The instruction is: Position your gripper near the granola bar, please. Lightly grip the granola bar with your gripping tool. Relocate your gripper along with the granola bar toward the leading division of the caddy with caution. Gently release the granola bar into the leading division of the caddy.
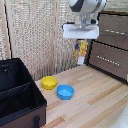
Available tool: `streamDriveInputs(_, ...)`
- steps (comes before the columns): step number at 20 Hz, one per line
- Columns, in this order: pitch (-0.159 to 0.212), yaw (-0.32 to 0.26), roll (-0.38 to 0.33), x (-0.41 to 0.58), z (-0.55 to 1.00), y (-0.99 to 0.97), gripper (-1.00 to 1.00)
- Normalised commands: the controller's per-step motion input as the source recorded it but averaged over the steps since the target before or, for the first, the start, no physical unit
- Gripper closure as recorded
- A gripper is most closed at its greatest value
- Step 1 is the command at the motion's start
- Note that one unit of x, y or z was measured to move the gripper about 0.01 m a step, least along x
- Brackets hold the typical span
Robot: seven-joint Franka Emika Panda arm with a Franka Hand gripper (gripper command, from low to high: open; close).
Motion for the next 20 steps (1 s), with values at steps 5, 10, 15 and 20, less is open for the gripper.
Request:
streamDriveInputs(5, -0.013, -0.271, 0.098, -0.021, 0.66, 0.07, 1.0)
streamDriveInputs(10, -0.006, -0.225, 0.039, -0.07, 0.45, 0.31, 1.0)
streamDriveInputs(15, 0.048, -0.146, -0.029, -0.13, 0.11, 0.56, 1.0)
streamDriveInputs(20, 0.115, -0.048, -0.05, -0.214, 0.0, 0.76, 1.0)
